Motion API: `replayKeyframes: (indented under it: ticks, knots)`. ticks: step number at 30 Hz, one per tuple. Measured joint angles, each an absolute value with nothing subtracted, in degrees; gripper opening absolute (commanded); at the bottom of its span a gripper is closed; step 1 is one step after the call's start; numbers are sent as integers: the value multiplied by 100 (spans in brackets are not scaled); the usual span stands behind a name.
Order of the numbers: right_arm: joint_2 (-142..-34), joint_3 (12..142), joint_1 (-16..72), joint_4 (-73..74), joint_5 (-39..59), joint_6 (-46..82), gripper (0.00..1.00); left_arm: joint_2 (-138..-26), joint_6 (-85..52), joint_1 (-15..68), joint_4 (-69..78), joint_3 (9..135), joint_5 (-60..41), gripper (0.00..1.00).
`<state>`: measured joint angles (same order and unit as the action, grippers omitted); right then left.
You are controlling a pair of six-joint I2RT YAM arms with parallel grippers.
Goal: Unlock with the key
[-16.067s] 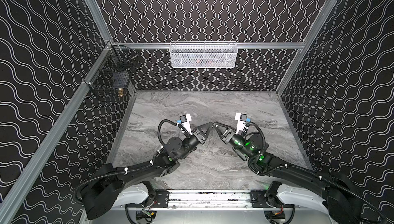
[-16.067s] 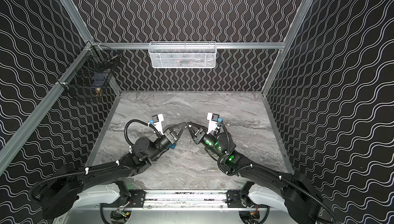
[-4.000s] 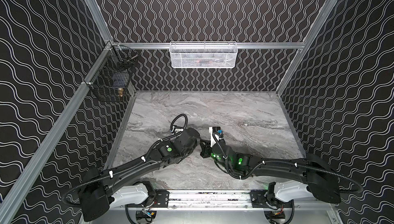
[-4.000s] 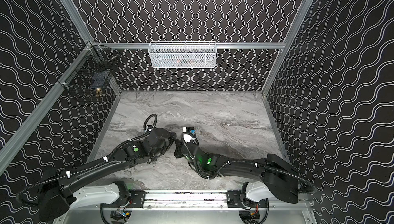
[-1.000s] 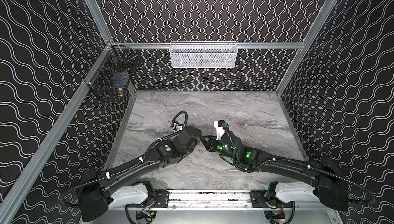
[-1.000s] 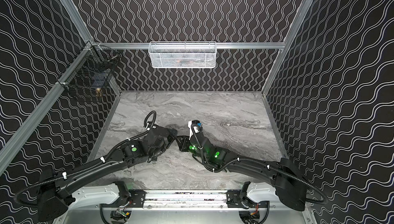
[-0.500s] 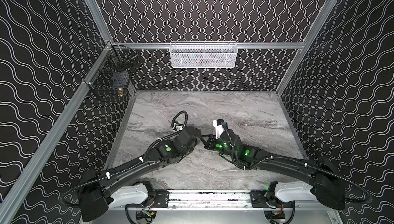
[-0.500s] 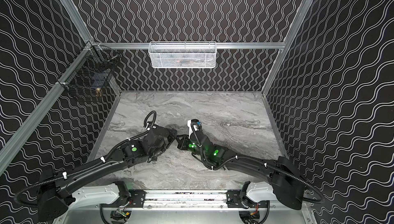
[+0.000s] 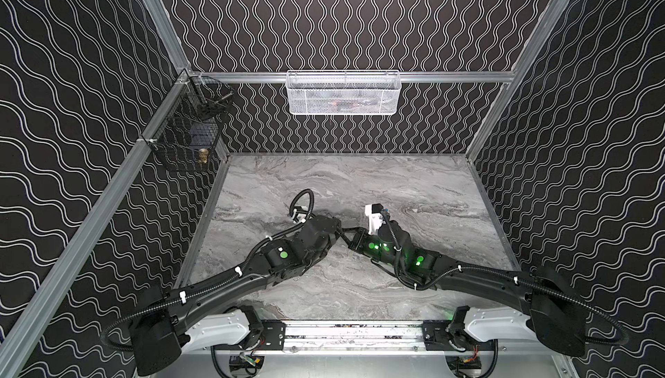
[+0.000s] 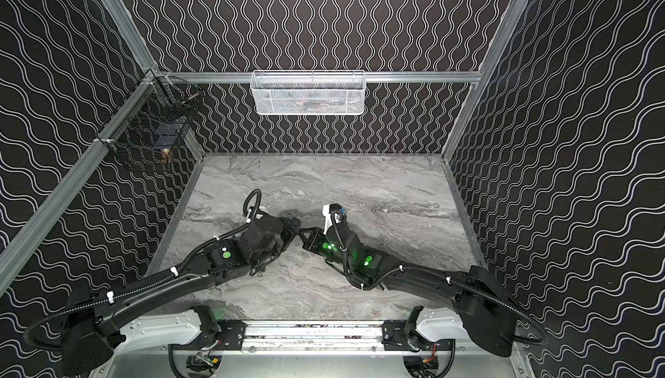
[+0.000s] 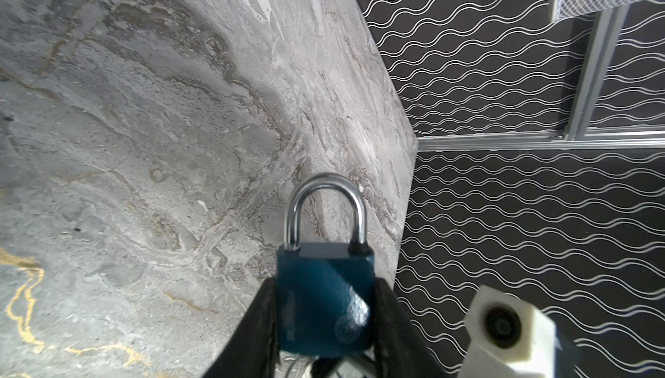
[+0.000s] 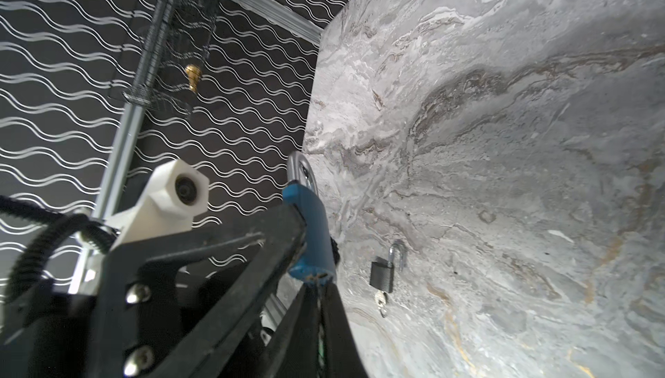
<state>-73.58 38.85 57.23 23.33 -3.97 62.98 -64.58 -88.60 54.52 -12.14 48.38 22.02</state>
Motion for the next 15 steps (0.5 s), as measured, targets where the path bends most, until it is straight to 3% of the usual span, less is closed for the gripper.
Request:
replayKeyframes:
  ticks: [15]
  knots:
    - [-7085,3614,5695,2856,-637,7212,0,-6451,-9262,5461,-740,4805,2038,0]
